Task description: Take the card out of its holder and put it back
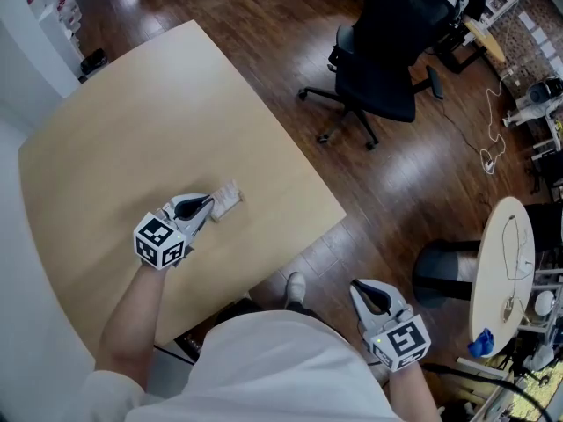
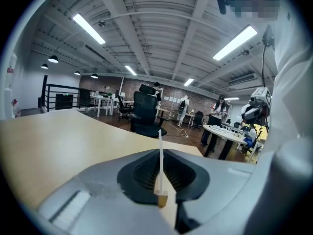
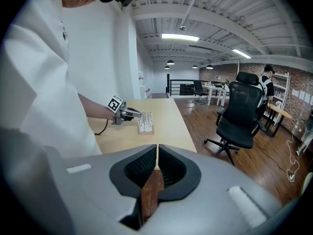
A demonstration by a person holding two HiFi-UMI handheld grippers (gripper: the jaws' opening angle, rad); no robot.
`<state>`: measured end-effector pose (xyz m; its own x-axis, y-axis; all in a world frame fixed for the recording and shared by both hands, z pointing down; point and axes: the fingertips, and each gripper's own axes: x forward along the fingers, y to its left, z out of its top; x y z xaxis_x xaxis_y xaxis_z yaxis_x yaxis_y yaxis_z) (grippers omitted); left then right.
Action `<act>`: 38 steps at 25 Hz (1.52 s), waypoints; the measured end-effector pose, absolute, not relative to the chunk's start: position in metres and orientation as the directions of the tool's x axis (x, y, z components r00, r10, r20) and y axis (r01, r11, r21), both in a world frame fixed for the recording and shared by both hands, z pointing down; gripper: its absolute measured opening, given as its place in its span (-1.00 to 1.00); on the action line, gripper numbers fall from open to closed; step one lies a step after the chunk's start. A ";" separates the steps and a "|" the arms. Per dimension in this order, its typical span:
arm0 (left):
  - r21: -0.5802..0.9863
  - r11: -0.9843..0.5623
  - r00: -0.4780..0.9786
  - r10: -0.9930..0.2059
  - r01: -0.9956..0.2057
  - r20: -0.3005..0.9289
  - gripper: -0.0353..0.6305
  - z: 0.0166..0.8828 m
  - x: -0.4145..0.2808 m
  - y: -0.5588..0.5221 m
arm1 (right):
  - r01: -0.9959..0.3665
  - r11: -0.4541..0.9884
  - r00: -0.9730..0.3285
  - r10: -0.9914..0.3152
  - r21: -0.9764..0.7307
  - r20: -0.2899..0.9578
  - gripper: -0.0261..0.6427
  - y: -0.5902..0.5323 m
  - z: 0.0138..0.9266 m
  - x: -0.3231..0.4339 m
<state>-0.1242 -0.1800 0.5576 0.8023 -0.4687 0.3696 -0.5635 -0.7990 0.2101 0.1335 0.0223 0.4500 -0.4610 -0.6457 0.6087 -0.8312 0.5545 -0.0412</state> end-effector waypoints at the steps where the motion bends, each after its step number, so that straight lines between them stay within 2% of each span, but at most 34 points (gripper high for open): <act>1: 0.209 -0.798 0.801 -0.471 -0.565 0.369 -0.82 0.557 -0.124 -0.180 | -0.831 0.554 -0.461 -0.644 -0.043 0.611 -0.88 0.024 0.450 0.133; 4: 0.205 -0.791 0.796 -0.486 -0.576 0.360 -0.65 0.554 -0.129 -0.183 | -0.835 0.549 -0.455 -0.640 -0.046 0.619 -0.88 0.030 0.452 0.132; 7: 0.195 -0.772 0.779 -0.522 -0.605 0.348 -0.60 0.547 -0.139 -0.183 | -0.838 0.544 -0.448 -0.631 -0.051 0.633 -0.88 0.042 0.454 0.135; 13: 0.145 -0.686 0.693 -0.658 -0.713 0.296 -0.61 0.506 -0.167 -0.178 | -0.807 0.588 -0.485 -0.607 -0.054 0.629 -0.88 0.052 0.462 0.138; 19: 0.092 -0.568 0.572 -0.785 -0.818 0.237 -0.67 0.452 -0.172 -0.089 | -0.701 0.713 -0.600 -0.569 -0.026 0.562 -0.88 0.058 0.463 0.151; 24: 0.078 -0.448 0.454 -0.864 -0.890 0.220 -0.69 0.426 -0.127 0.034 | -0.598 0.800 -0.708 -0.503 -0.043 0.496 -0.83 0.094 0.469 0.189; 29: 0.165 -0.380 0.408 -0.892 -0.910 0.196 -0.72 0.412 -0.042 0.166 | -0.486 0.872 -0.782 -0.401 -0.062 0.477 -0.79 0.156 0.464 0.232; 33: 0.210 -0.319 0.366 -0.895 -0.924 0.253 -0.72 0.415 0.010 0.251 | -0.414 0.907 -0.816 -0.334 -0.074 0.471 -0.78 0.199 0.458 0.260; 38: 0.211 -0.312 0.367 -0.872 -0.926 0.323 -0.70 0.417 0.059 0.315 | -0.389 0.917 -0.839 -0.316 -0.084 0.443 -0.77 0.234 0.437 0.285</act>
